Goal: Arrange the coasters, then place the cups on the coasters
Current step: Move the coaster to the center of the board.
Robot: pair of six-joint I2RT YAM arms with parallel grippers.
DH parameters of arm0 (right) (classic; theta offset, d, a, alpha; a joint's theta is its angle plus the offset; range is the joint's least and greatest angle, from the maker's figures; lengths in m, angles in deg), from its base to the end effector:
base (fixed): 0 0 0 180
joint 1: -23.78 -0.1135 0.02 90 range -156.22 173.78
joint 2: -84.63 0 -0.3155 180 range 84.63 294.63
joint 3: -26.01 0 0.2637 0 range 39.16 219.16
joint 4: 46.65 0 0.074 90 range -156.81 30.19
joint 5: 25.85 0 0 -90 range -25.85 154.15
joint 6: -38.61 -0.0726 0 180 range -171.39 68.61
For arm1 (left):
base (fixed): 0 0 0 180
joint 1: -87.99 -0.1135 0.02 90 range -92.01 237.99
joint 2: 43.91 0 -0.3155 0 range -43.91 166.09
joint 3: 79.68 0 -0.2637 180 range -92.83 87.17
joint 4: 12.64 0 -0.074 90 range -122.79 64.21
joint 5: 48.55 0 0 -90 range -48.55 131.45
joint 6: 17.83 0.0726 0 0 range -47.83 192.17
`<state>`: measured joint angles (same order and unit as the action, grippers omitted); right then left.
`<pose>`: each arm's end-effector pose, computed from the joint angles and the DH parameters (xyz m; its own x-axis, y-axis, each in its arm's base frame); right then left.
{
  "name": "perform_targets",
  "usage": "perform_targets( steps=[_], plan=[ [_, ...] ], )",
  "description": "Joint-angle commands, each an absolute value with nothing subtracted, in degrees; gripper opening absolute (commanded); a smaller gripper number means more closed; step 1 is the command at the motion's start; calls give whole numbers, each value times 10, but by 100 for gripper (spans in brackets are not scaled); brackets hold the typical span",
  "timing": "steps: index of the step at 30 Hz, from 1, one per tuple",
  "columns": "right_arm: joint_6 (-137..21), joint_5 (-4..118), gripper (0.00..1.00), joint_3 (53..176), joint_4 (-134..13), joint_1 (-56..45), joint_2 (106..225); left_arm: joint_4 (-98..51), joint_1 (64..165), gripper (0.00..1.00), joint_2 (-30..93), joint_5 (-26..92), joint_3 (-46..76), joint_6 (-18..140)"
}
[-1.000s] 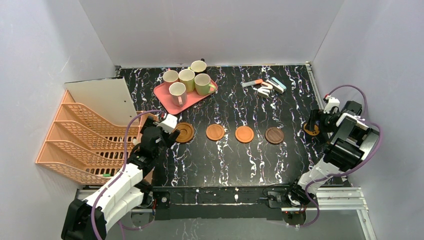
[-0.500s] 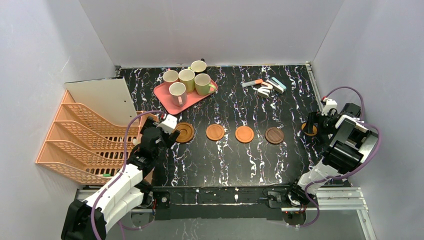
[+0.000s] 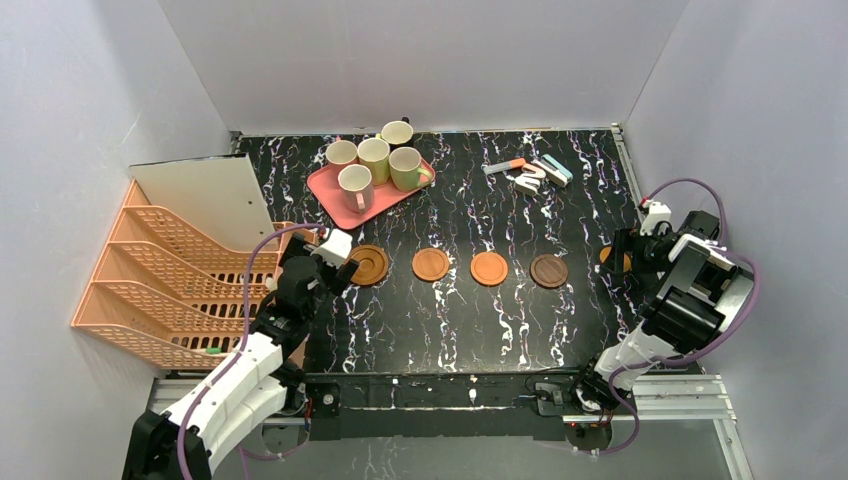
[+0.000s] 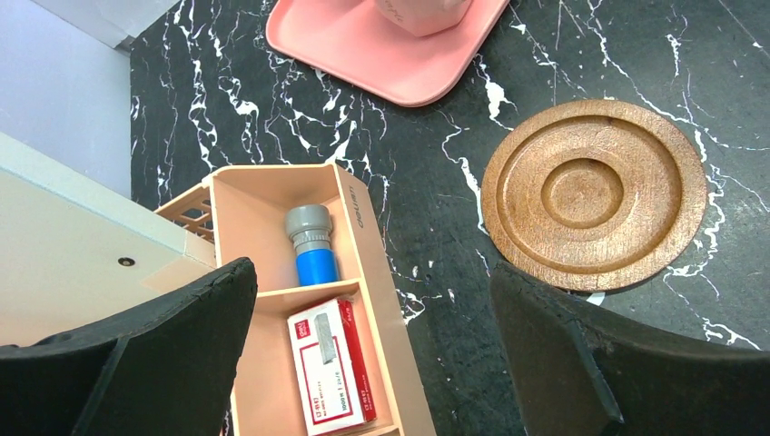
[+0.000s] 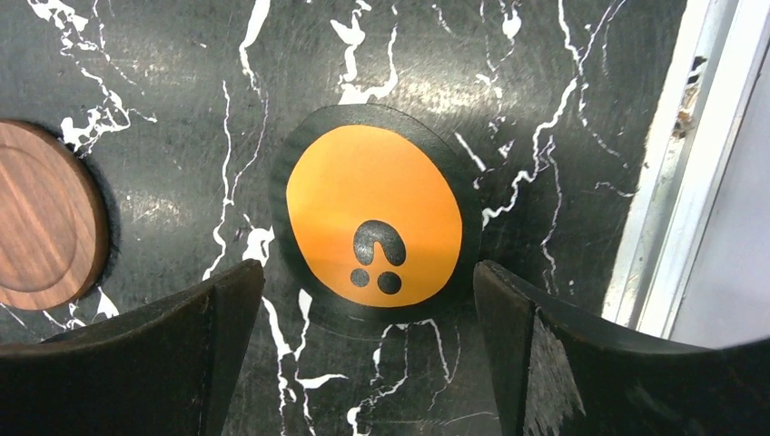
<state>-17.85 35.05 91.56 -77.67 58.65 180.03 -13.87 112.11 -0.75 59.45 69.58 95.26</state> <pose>0.3035 -0.1685 0.1763 -0.7660 -0.0546 -0.6405 -0.1415 0.9863 0.0851 0.1793 -0.0557 0.2388 -0.1532 0.4773 -0.8653 0.1899 0.8735 0.4482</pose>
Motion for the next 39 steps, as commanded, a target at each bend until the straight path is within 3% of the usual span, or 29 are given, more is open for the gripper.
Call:
perform_targets(
  steps=[1,10,39],
  plan=[
    [-172,350,93,894,-831,591,1779,-139,1118,98,-22,591,700,946],
    [-132,359,92,884,-873,587,1773,-126,1118,98,23,613,693,942],
    [-78,386,92,836,-939,570,1691,-133,1116,98,4,609,696,941]
  ],
)
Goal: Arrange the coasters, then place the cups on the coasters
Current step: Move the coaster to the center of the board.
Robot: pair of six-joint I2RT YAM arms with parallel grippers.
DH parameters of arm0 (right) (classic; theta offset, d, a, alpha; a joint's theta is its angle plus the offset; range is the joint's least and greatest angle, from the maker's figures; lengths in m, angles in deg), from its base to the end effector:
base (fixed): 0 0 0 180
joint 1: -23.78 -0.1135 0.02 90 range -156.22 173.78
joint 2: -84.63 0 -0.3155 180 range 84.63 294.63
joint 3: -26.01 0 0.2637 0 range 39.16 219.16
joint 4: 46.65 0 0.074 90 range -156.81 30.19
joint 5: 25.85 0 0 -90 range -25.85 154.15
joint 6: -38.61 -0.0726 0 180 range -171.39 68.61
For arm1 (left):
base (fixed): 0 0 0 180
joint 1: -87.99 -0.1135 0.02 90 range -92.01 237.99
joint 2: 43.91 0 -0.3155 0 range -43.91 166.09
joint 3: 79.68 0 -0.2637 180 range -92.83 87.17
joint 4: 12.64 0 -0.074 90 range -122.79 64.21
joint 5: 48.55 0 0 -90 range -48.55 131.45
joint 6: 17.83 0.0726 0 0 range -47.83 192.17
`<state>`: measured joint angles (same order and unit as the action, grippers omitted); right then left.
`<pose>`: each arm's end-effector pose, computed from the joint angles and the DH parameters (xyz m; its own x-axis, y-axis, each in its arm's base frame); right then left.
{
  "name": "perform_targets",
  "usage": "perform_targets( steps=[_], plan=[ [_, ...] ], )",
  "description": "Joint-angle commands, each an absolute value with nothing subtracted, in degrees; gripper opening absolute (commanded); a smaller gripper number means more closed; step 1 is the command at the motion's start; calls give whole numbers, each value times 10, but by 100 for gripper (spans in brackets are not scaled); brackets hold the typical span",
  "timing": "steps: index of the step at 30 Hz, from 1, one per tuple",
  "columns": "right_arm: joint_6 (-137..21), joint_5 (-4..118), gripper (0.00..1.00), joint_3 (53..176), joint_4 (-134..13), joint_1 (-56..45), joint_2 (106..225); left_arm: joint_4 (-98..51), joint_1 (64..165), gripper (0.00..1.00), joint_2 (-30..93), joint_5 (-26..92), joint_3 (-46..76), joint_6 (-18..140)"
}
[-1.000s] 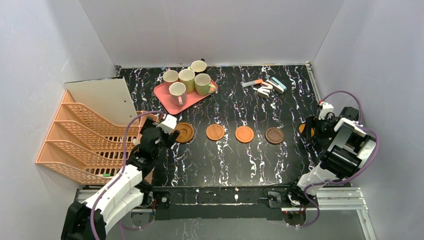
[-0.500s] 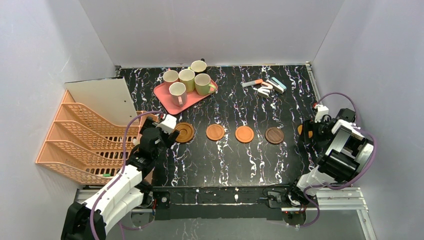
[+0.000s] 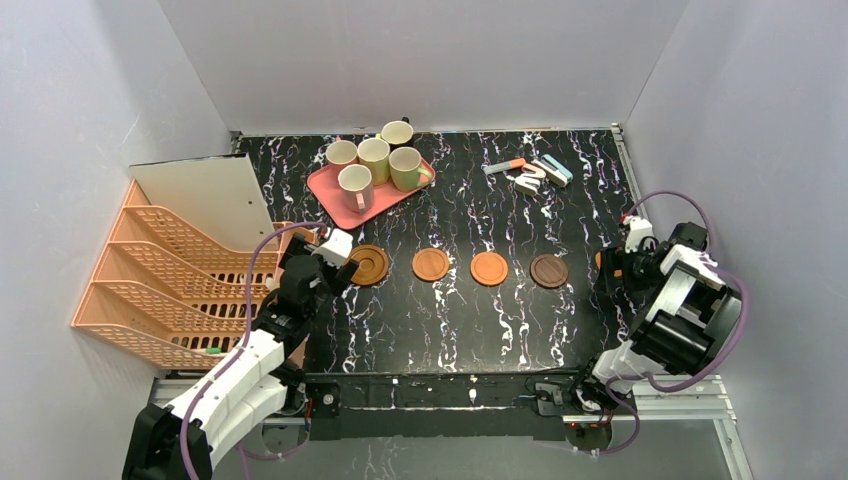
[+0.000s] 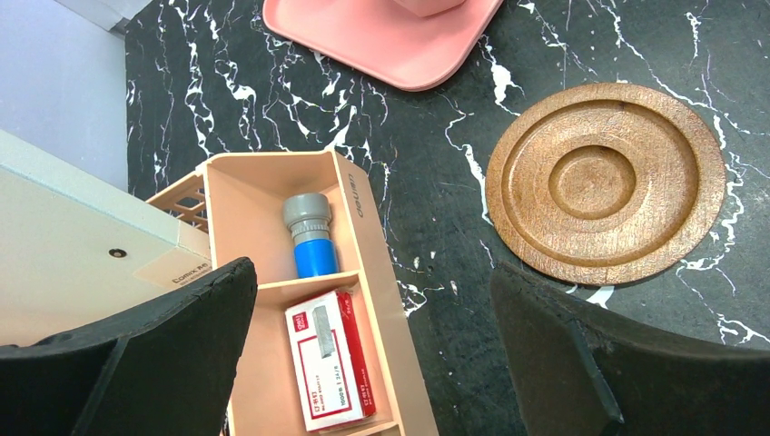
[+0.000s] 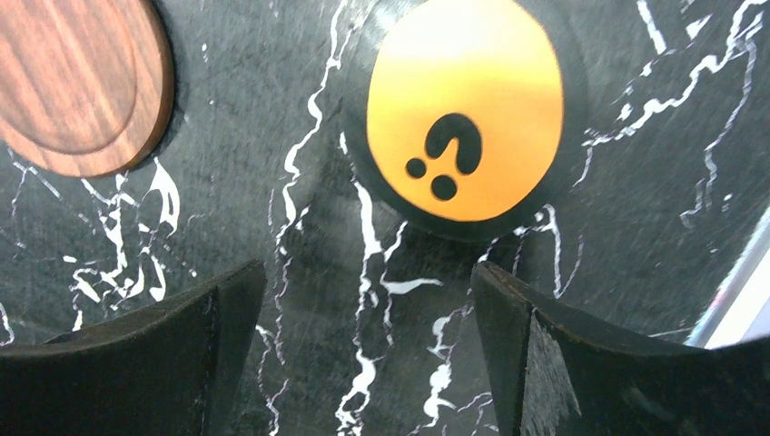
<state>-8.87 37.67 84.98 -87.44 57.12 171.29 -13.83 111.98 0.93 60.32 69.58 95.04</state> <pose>0.2568 -0.1302 0.1766 -0.8129 -0.1893 -0.5507 -0.2634 0.9630 0.0578 0.1828 -0.0557 0.2341 -0.1832 0.4841 -0.8556 0.1855 0.8718 0.4535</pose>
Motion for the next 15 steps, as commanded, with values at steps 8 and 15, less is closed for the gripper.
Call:
perform_targets(
  steps=[8,15],
  plan=[
    [-74,376,95,866,-987,570,1629,-134,1115,98,0,607,696,941],
    [-167,363,97,939,-930,560,1621,-135,1115,98,0,608,695,941]
  ],
)
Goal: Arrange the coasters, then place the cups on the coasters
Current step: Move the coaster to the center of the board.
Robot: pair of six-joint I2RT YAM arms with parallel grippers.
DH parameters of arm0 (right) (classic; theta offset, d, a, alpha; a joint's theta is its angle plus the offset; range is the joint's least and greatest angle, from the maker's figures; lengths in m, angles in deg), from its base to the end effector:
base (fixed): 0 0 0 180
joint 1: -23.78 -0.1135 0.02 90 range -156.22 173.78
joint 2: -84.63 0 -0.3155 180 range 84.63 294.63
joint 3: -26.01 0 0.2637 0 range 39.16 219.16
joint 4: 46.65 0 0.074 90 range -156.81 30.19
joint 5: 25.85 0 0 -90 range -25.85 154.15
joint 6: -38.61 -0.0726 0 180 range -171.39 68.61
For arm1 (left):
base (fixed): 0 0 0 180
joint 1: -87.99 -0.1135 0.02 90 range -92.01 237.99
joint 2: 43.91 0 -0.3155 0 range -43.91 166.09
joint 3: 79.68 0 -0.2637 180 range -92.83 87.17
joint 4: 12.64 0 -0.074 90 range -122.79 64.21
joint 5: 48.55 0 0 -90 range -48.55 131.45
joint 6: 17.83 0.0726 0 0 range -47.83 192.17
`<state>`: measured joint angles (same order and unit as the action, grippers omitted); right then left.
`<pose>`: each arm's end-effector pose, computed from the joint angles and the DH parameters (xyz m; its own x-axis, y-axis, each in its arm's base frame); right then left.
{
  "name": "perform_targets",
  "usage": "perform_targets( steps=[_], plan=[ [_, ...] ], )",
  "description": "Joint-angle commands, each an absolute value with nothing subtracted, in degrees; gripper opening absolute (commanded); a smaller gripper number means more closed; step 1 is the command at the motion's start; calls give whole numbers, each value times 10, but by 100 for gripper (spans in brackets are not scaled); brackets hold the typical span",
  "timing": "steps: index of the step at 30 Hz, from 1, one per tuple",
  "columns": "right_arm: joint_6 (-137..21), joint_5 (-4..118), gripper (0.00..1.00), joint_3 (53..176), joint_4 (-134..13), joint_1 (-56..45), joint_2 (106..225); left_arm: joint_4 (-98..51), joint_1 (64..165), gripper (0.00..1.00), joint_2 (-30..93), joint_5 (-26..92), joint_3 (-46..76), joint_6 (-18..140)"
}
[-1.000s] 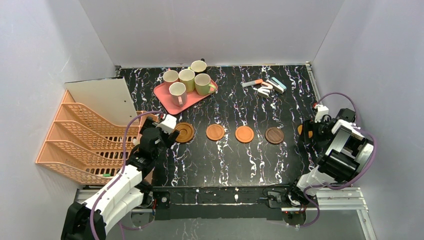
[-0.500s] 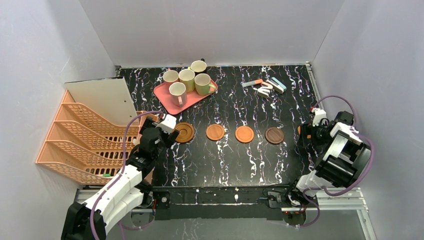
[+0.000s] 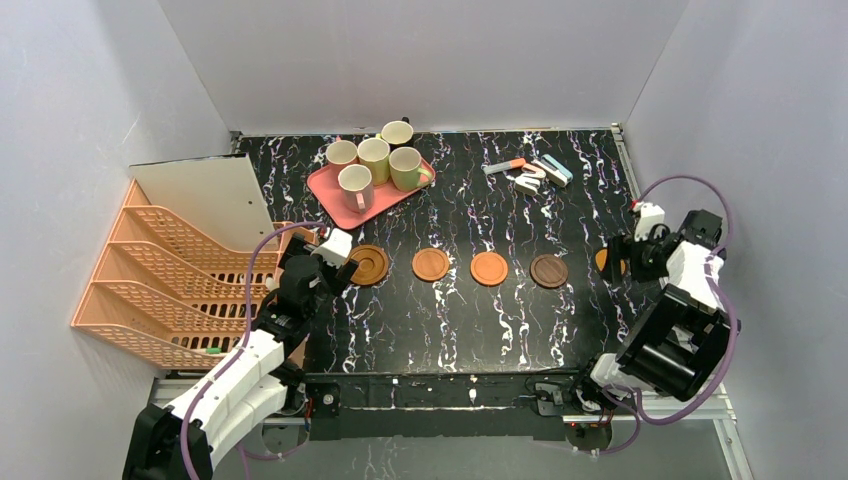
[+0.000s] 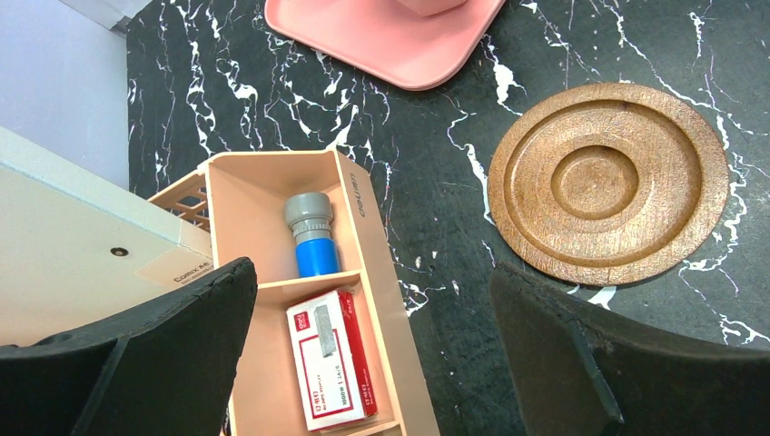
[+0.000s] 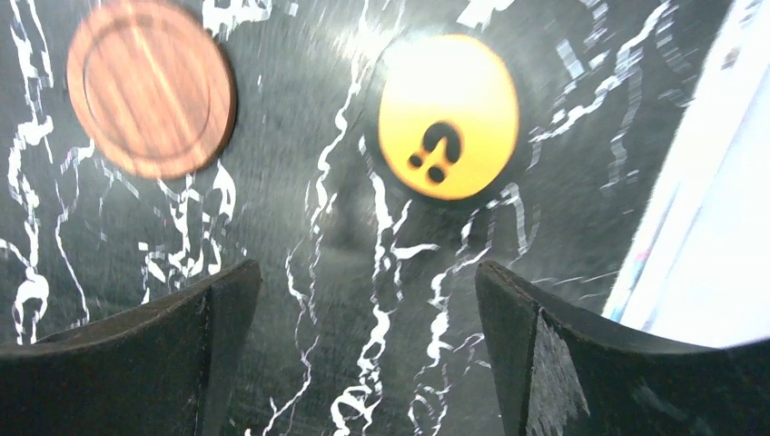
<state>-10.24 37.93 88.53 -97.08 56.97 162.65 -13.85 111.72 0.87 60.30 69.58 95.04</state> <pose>0.2396 -0.1184 0.2246 -0.7993 -0.1826 -0.5726 -0.2466 0.9685 0.0354 0.1830 -0.0548 0.2342 -0.1848 0.4830 -0.8559 0.1816 0.8727 0.4533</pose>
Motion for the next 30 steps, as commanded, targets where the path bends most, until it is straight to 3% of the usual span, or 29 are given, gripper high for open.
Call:
perform_targets(
  steps=[1,13,30],
  plan=[
    [-186,369,97,948,-914,554,1631,-135,1115,98,-1,608,696,941],
    [-313,526,99,1014,-770,418,1772,-135,1114,98,-3,606,698,941],
    [-324,663,99,1027,-698,413,1842,-133,1114,98,-2,605,699,941]
  ],
)
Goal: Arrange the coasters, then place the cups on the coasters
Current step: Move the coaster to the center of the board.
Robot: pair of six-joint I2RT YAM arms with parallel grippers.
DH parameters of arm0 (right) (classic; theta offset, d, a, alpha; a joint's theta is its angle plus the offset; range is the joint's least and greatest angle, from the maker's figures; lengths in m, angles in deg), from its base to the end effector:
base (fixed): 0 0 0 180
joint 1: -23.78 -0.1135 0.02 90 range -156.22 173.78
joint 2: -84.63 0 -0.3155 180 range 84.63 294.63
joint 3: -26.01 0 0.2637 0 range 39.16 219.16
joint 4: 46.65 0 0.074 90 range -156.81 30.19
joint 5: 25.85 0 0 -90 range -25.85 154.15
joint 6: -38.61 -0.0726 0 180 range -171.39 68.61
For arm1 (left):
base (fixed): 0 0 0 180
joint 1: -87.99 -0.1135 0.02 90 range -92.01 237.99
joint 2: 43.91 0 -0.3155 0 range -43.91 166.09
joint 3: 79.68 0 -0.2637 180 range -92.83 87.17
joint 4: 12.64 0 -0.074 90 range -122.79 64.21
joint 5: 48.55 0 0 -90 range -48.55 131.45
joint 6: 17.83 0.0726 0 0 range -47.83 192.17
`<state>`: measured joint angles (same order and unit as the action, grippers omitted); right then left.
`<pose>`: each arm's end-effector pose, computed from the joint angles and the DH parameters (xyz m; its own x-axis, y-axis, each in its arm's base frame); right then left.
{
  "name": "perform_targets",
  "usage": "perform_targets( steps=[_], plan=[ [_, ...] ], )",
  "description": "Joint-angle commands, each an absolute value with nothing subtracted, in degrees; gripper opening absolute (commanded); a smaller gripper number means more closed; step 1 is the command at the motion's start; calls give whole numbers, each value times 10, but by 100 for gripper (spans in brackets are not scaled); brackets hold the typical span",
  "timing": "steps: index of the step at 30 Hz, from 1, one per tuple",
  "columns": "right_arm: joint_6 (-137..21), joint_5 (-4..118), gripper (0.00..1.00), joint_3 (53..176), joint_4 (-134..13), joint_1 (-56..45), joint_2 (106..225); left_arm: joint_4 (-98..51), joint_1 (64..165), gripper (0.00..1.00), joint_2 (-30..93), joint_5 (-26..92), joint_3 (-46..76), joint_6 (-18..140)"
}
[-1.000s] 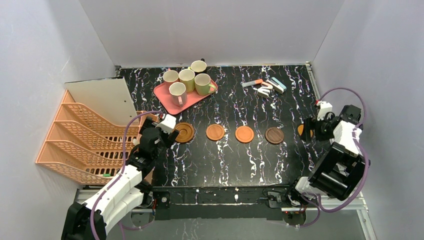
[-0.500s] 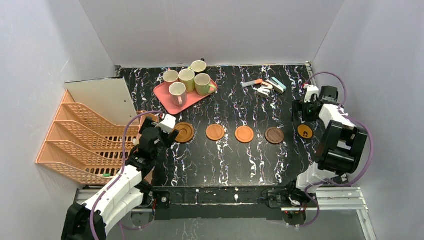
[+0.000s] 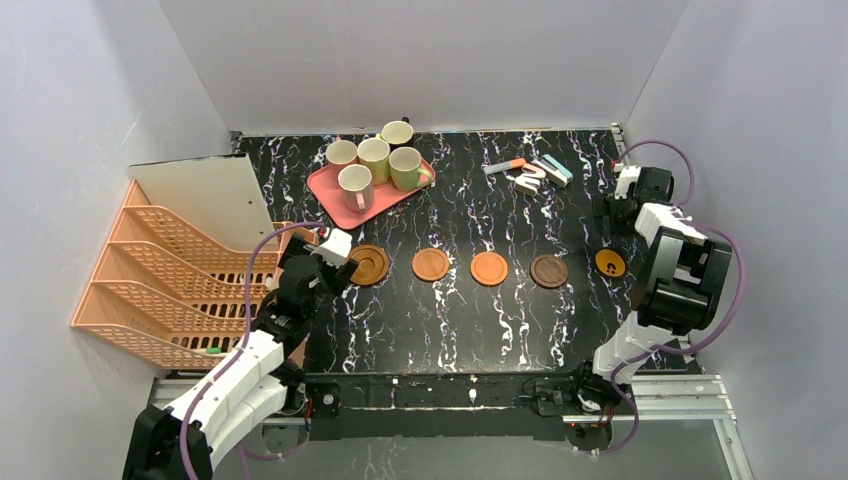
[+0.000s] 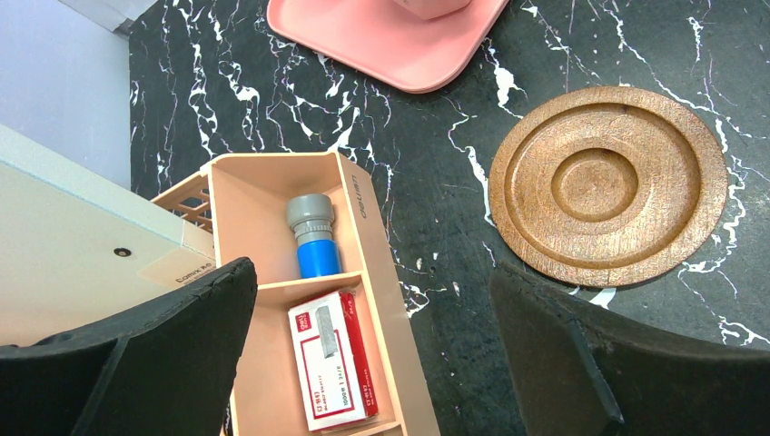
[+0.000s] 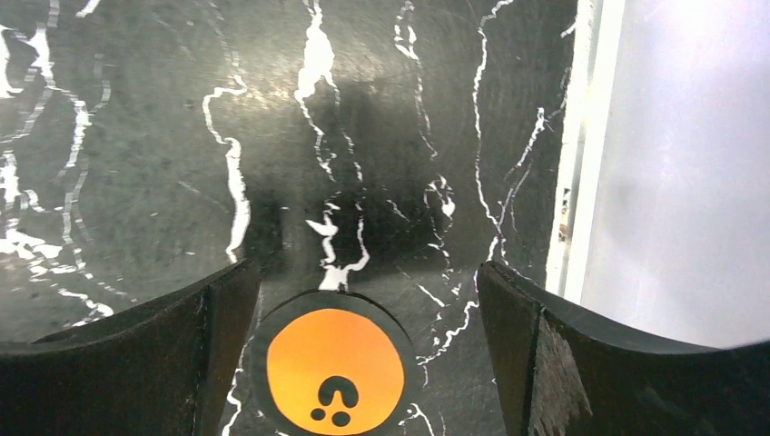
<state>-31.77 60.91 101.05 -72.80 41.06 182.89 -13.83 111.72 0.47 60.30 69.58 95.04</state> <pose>0.3861 -0.1158 0.2106 -0.7704 -0.1114 -0.6278 0.0029 0.9840 -0.1782 0.1822 -0.0545 0.2355 -0.1790 0.4805 -0.8586 0.1785 0.8740 0.4519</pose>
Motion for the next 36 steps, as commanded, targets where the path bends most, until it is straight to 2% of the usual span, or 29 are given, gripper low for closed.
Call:
perform_targets(
  steps=[1,16,24,36],
  plan=[
    [-324,674,99,1026,-695,413,1844,-133,1114,98,-2,605,699,942],
    [-317,731,99,1032,-706,435,1882,-134,1113,98,-2,603,699,942],
    [-297,709,99,1011,-711,452,1881,-135,1113,98,-6,602,700,942],
    [-274,660,99,958,-739,453,1811,-136,1113,98,-8,602,700,942]
  ],
)
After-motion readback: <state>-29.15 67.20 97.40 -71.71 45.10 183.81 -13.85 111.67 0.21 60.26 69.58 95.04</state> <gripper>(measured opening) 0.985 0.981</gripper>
